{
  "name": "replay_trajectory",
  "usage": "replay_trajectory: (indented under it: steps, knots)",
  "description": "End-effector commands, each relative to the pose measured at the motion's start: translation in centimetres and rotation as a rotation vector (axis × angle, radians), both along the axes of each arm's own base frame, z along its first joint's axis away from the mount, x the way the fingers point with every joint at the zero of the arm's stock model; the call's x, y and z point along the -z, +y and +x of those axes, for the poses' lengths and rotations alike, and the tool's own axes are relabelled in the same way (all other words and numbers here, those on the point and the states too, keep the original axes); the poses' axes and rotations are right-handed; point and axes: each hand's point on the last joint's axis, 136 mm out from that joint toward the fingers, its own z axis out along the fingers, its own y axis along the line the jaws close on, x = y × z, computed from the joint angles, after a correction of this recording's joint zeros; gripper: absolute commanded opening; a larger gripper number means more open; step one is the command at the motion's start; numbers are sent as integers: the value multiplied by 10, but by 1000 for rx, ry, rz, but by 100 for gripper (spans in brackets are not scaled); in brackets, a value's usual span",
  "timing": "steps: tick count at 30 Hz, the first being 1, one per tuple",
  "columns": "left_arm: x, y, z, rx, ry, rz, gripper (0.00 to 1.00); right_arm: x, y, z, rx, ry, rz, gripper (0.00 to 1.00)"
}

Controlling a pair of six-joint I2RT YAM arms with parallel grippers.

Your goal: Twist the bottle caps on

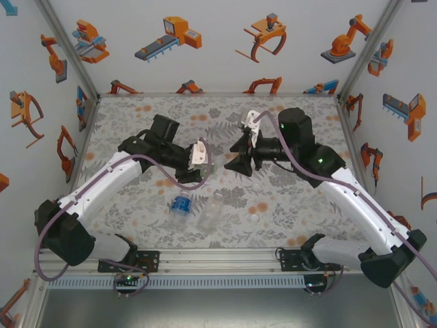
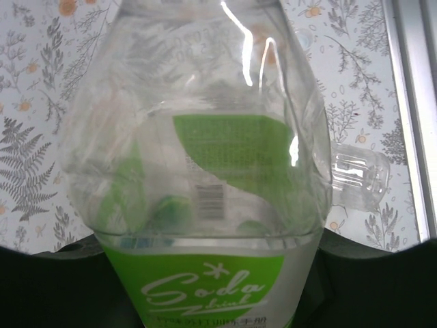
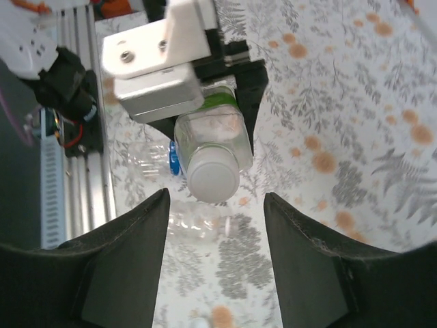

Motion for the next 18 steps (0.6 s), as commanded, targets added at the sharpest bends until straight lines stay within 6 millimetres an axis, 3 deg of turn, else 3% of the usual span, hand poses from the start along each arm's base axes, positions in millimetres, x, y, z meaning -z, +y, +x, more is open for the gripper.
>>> replay_trajectory:
  steps: [1, 8, 18]
  knots:
    - [-10, -4, -12, 71, 18, -29, 0, -4, 4, -22, -168, -192, 17, 54]
    - [-9, -5, -13, 81, 28, -28, 0, -1, 14, -19, -191, -193, 28, 46]
    - [-9, -4, -14, 82, 30, -26, 0, 13, 19, -12, -188, -163, 4, 44]
